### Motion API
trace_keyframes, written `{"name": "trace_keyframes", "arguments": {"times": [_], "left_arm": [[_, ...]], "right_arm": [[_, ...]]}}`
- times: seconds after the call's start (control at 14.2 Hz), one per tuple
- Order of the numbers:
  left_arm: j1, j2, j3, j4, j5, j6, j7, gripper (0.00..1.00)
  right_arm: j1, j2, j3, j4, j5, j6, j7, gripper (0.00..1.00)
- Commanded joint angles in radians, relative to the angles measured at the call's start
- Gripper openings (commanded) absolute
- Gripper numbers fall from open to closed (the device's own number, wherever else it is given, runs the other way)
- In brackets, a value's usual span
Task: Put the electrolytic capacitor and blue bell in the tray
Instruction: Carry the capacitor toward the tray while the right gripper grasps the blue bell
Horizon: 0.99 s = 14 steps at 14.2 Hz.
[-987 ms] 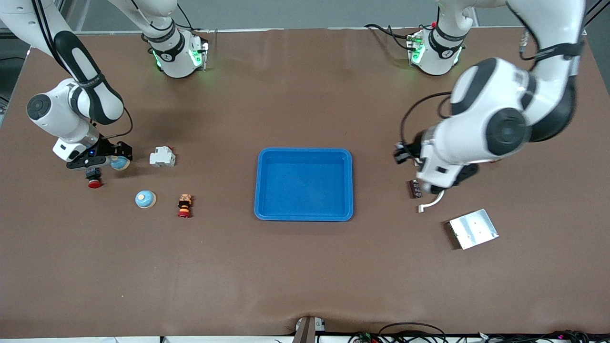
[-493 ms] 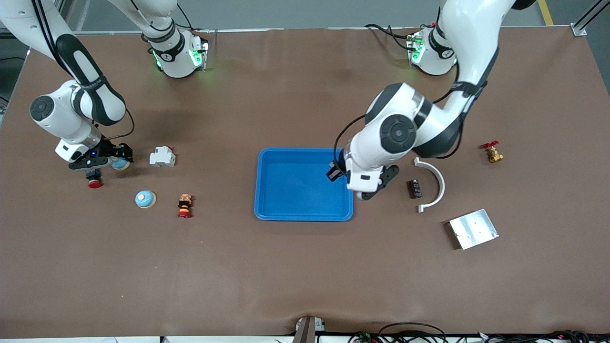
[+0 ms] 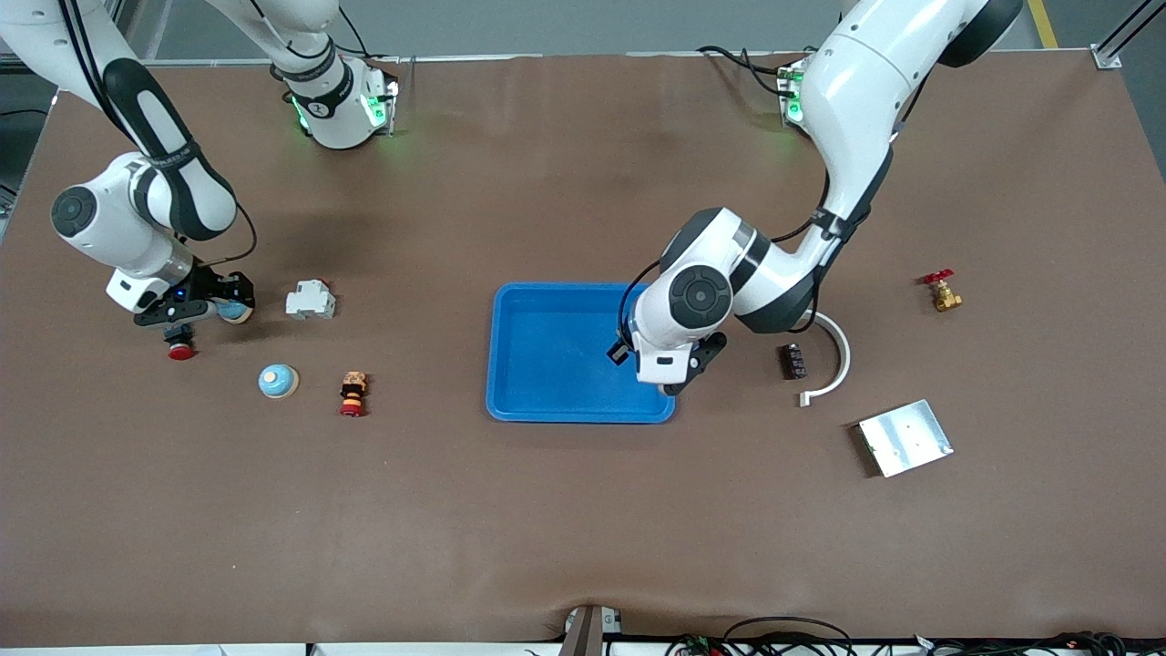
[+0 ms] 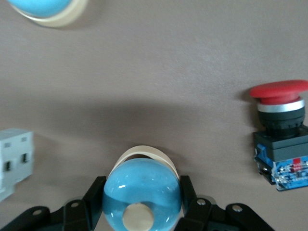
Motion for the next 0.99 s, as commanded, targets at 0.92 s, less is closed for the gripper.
{"name": "trace_keyframes", "arguments": {"times": [0.92], "left_arm": [[-0.040,0.039,0.020,-0.092,0.073,0.019,-0.055,0.00]], "right_arm": [[0.631,-0.322,0.007,0.072,0.023,-0.348,1.060,0.00]]}}
